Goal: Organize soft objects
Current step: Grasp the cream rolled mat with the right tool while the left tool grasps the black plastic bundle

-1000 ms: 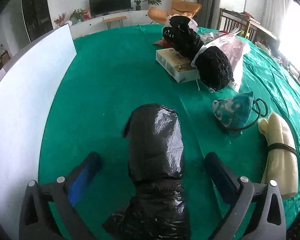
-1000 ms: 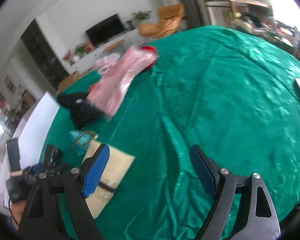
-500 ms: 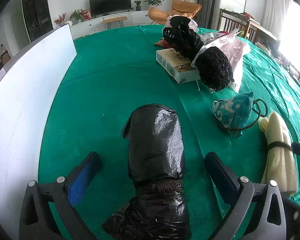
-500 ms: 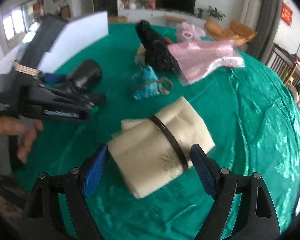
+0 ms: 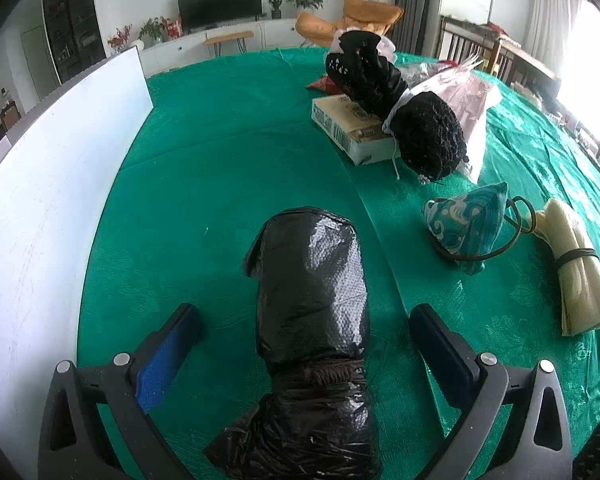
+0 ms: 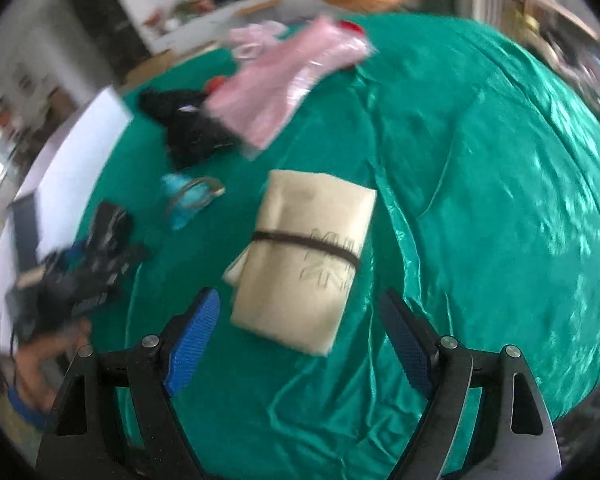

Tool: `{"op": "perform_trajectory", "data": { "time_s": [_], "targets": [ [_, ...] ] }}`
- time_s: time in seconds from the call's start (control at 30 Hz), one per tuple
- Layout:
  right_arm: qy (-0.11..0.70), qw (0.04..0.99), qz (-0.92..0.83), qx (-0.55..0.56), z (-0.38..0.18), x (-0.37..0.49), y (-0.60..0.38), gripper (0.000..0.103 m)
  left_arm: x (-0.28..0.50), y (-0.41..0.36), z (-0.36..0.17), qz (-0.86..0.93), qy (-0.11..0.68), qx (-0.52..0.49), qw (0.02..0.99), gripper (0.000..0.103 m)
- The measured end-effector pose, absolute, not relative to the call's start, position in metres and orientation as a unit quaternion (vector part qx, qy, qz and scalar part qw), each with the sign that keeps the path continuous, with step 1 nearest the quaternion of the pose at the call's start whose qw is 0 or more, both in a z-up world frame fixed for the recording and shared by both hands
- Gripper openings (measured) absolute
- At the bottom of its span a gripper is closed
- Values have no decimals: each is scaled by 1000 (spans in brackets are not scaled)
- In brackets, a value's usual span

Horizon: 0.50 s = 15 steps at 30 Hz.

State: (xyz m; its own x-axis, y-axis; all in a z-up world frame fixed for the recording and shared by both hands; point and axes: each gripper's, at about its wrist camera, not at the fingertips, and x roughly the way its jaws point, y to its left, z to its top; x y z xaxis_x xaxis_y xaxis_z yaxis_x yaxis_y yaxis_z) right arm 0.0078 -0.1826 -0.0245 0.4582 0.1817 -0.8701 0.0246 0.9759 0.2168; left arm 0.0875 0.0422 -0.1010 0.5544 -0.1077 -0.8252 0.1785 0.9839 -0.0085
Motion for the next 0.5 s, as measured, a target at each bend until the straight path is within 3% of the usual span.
{"op": "perform_trajectory", "data": {
  "time_s": [0.1, 0.13, 0.17, 0.2, 0.23, 0.27, 0.3, 0.37, 0.5],
  "targets": [
    [544, 835, 20, 78, -41, 32, -169, 85, 91, 40, -97, -89, 495, 43, 863, 97],
    [565, 822, 8, 70, -52, 43, -165, 87, 88, 39, -93, -94, 488, 47, 866, 77],
    [553, 832, -6, 39, -51, 48, -158, 86, 85, 39, -89, -99, 479, 52, 871, 42],
    [551, 834, -15, 20, -50, 51, -155, 84, 83, 40, -86, -102, 478, 55, 871, 37],
    [547, 836, -13, 30, -48, 51, -156, 80, 82, 41, -84, -102, 482, 57, 868, 37],
    [542, 839, -11, 45, -44, 48, -159, 58, 79, 44, -81, -108, 479, 45, 870, 37],
    [535, 843, -11, 48, -39, 43, -162, 51, 73, 48, -77, -118, 476, 30, 871, 37],
    [523, 851, -9, 45, -29, 34, -165, 46, 64, 55, -69, -135, 472, 0, 871, 37],
    [499, 864, 18, 61, 1, 20, -167, 46, 46, 64, -48, -169, 461, -56, 869, 37]
  ]
}}
